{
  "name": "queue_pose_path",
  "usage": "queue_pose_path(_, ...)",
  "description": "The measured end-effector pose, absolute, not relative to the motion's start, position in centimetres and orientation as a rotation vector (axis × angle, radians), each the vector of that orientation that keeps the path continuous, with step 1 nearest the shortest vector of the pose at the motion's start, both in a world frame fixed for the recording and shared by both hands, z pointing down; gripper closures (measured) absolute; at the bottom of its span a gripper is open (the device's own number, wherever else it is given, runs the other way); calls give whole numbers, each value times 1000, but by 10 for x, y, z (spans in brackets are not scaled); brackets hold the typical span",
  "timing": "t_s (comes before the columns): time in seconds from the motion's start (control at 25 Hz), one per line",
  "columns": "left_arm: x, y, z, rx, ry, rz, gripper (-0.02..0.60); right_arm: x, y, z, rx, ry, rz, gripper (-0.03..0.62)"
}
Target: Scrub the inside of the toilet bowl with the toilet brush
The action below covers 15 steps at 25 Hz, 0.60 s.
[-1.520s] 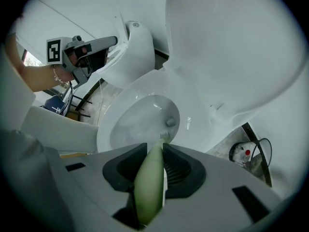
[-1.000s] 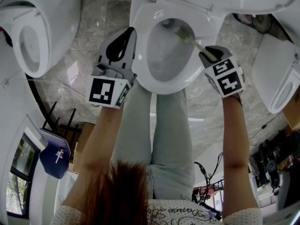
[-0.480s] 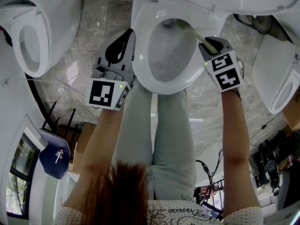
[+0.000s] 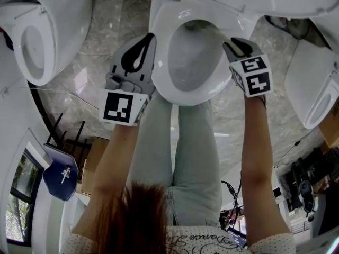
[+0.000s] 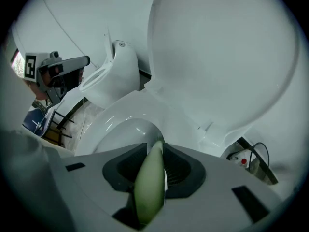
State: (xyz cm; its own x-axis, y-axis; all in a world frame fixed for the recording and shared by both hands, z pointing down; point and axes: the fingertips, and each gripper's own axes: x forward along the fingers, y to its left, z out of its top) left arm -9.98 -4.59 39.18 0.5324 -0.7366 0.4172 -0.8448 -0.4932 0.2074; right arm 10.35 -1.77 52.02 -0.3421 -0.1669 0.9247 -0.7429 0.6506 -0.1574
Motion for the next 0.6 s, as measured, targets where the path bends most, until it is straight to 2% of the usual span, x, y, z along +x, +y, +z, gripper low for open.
queue_pose_path(0.6, -107, -45, 396, 2354, -1325, 359, 578, 83, -16, 528, 941, -1921, 1130, 479)
